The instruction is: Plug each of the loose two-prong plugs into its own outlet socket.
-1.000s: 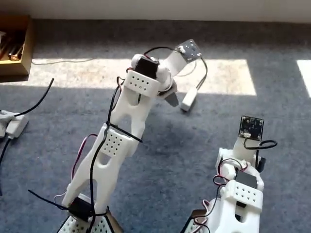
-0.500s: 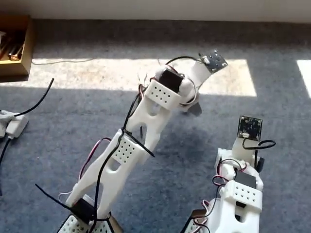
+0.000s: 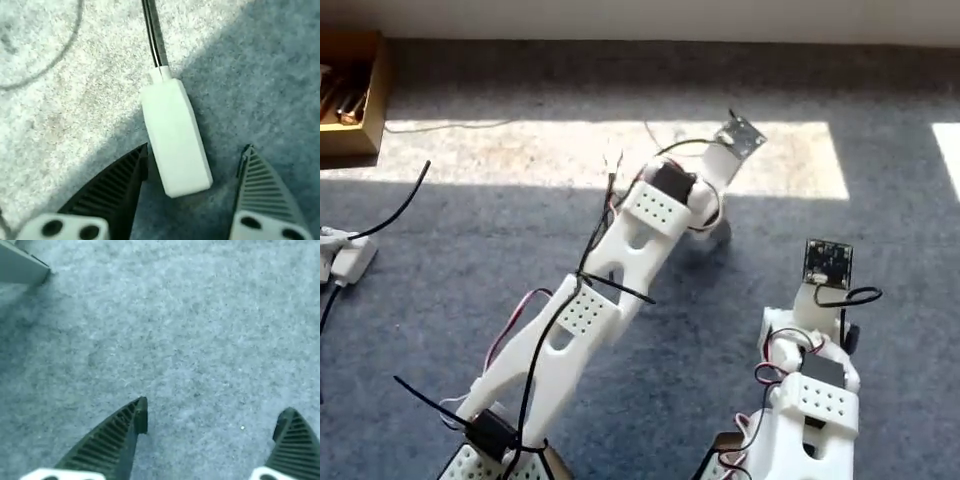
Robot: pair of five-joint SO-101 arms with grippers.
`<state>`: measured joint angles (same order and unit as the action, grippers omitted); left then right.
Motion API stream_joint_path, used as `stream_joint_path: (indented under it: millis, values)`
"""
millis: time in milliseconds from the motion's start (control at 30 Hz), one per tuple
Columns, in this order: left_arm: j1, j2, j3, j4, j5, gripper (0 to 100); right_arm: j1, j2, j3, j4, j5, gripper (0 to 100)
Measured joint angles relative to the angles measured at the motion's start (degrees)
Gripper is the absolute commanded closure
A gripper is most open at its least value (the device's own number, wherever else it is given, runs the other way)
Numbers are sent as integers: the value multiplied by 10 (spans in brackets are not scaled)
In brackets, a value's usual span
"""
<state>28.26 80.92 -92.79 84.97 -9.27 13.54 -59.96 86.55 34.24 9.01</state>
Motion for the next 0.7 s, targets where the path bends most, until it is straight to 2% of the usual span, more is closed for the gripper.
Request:
stream_joint_path:
  millis: [100, 200, 367, 567, 700]
  values:
    - [-1, 0, 0, 0, -4, 998, 0, 0, 0, 0, 0, 616]
    - [-1, -4, 0, 4, -43, 995, 0, 0, 0, 0, 0, 616]
    - [-22, -58, 0, 67, -62, 995, 0, 0, 2, 0, 0, 616]
    - [-74, -186, 4, 152, -64, 995, -13, 0, 4, -4, 24, 616]
    - [-130, -294, 90, 162, -77, 995, -18, 0, 17, -7, 30, 616]
